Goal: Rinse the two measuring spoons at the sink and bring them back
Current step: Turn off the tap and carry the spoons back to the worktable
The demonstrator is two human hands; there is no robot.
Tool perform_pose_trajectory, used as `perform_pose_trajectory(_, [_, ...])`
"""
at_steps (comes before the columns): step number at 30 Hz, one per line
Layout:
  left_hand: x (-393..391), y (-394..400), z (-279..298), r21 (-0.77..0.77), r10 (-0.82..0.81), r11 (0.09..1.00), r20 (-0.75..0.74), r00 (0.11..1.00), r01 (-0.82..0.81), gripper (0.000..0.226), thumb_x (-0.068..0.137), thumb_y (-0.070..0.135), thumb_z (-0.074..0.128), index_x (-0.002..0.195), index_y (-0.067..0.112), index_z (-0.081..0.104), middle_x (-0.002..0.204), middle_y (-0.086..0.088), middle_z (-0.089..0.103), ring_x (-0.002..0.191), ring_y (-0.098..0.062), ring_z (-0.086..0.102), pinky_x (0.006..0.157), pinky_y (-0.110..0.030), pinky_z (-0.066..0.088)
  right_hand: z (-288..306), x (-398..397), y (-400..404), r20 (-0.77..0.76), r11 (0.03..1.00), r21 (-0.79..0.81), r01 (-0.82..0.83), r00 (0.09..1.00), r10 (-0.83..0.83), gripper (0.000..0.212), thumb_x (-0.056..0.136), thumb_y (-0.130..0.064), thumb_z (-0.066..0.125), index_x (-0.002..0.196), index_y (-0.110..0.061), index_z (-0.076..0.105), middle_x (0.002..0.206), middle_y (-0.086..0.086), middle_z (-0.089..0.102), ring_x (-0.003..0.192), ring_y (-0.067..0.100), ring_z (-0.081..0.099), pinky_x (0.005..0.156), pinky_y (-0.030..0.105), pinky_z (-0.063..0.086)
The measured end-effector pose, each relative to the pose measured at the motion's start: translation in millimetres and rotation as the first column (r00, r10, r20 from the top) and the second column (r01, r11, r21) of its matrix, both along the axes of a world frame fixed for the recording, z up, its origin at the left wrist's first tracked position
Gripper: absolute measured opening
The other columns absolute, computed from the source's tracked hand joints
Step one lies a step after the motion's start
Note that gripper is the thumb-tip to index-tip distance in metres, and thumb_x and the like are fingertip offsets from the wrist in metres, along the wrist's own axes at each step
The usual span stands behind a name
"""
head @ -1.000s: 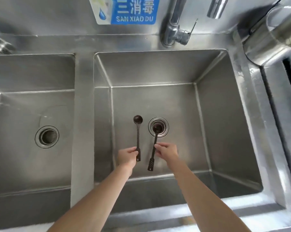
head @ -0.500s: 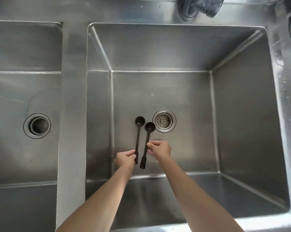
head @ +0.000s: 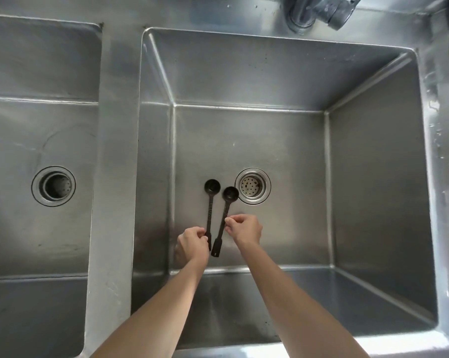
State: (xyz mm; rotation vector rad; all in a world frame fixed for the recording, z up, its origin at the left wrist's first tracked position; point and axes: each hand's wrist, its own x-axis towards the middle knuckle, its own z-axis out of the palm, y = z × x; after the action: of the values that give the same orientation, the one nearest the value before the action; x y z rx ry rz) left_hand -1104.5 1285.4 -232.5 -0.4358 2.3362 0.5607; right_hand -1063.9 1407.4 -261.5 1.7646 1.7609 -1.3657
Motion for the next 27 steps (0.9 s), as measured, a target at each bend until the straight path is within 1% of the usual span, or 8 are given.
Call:
perform_pose_trajectory(5, [-5.5, 5.9, 25.5, 0.143, -0.116, 0.982, -0.064, 0.991, 0.124, 0.023, 0.08, 0.011, 0.072, 0.102, 0.014, 0.077, 0.101, -0.008, 0.078, 0.097, -0.03, 0.071, 0.086, -0.036, 0.057, 42.2, -4.2, 10.6, -0.136, 0.998, -0.034, 0.045, 0.989, -0.049, 0.015, 0.092, -0.016, 0.073, 0.106, -0.012, 0.074, 0.092, 0.007, 0.078, 0.071, 0.019, 0.079, 0.077, 0.038, 0.067])
perform_pose_trajectory(9, [-18.7, 17.8, 76.4, 0.273, -0.266, 0.914, -0.153, 0.952, 0.299, 0.033, 0.091, 0.028, 0.064, 0.121, 0.016, 0.071, 0.118, -0.003, 0.074, 0.109, -0.023, 0.068, 0.097, -0.037, 0.053, 104.6, -11.5, 18.3, -0.214, 0.993, 0.106, -0.055, 0.974, 0.077, 0.02, 0.094, -0.029, 0.067, 0.111, -0.022, 0.074, 0.094, -0.005, 0.079, 0.088, 0.021, 0.078, 0.087, 0.044, 0.063])
perform_pose_trajectory(11, [-29.0, 24.0, 108.2, 0.365, -0.3, 0.855, -0.232, 0.925, 0.369, 0.037, 0.094, 0.031, 0.06, 0.126, 0.016, 0.068, 0.126, -0.002, 0.07, 0.115, -0.02, 0.066, 0.102, -0.036, 0.049, 140.9, -15.7, 20.2, -0.201, 0.97, 0.209, -0.126, 0.965, 0.168, 0.026, 0.095, -0.038, 0.064, 0.118, -0.03, 0.073, 0.104, -0.01, 0.08, 0.097, 0.016, 0.075, 0.092, 0.034, 0.058])
perform_pose_trajectory(13, [-43.3, 25.4, 141.5, 0.426, -0.302, 0.799, -0.328, 0.895, 0.425, 0.035, 0.094, 0.031, 0.06, 0.125, 0.018, 0.067, 0.127, 0.0, 0.07, 0.118, -0.018, 0.064, 0.104, -0.023, 0.044, 176.5, -21.9, 19.9, -0.198, 0.939, 0.297, -0.173, 0.951, 0.238, 0.03, 0.095, -0.043, 0.063, 0.124, -0.036, 0.071, 0.111, -0.009, 0.08, 0.103, 0.016, 0.075, 0.089, 0.029, 0.056])
perform_pose_trajectory(15, [-62.3, 20.7, 173.5, 0.44, -0.304, 0.759, -0.411, 0.859, 0.479, 0.039, 0.093, 0.035, 0.061, 0.128, 0.018, 0.066, 0.129, 0.004, 0.068, 0.12, -0.011, 0.062, 0.098, -0.003, 0.035, 206.6, -31.0, 16.4, -0.214, 0.898, 0.381, -0.219, 0.924, 0.316, 0.035, 0.095, -0.046, 0.063, 0.129, -0.039, 0.068, 0.115, -0.008, 0.079, 0.103, 0.021, 0.075, 0.088, 0.034, 0.059])
perform_pose_trajectory(17, [-85.2, 9.6, 203.9, 0.447, -0.302, 0.723, -0.482, 0.823, 0.527, 0.046, 0.092, 0.039, 0.06, 0.132, 0.016, 0.063, 0.134, 0.004, 0.065, 0.123, -0.003, 0.057, 0.1, 0.002, 0.031, 232.7, -43.6, 9.2, -0.24, 0.848, 0.462, -0.259, 0.884, 0.401, 0.041, 0.096, -0.047, 0.063, 0.135, -0.038, 0.064, 0.122, -0.006, 0.077, 0.103, 0.025, 0.073, 0.089, 0.038, 0.06])
perform_pose_trajectory(20, [-122.2, -16.8, 239.1, 0.431, -0.259, 0.702, -0.587, 0.767, 0.567, 0.046, 0.092, 0.035, 0.062, 0.133, 0.014, 0.062, 0.138, 0.0, 0.063, 0.125, 0.001, 0.053, 0.108, -0.008, 0.034, 262.4, -69.5, -8.7, -0.293, 0.777, 0.568, -0.272, 0.815, 0.499, 0.045, 0.096, -0.043, 0.066, 0.14, -0.033, 0.062, 0.139, -0.007, 0.069, 0.118, 0.023, 0.069, 0.1, 0.037, 0.055])
perform_pose_trajectory(27, [-212.5, -116.7, 281.2, 0.307, -0.181, 0.815, -0.671, 0.719, 0.492, 0.045, 0.094, 0.041, 0.056, 0.136, 0.023, 0.061, 0.144, 0.003, 0.058, 0.135, -0.011, 0.05, 0.109, -0.036, 0.045, 304.4, -154.2, -67.1, -0.349, 0.711, 0.631, -0.312, 0.704, 0.619, 0.05, 0.095, -0.046, 0.067, 0.143, -0.033, 0.06, 0.153, -0.004, 0.058, 0.14, 0.017, 0.055, 0.111, 0.033, 0.045])
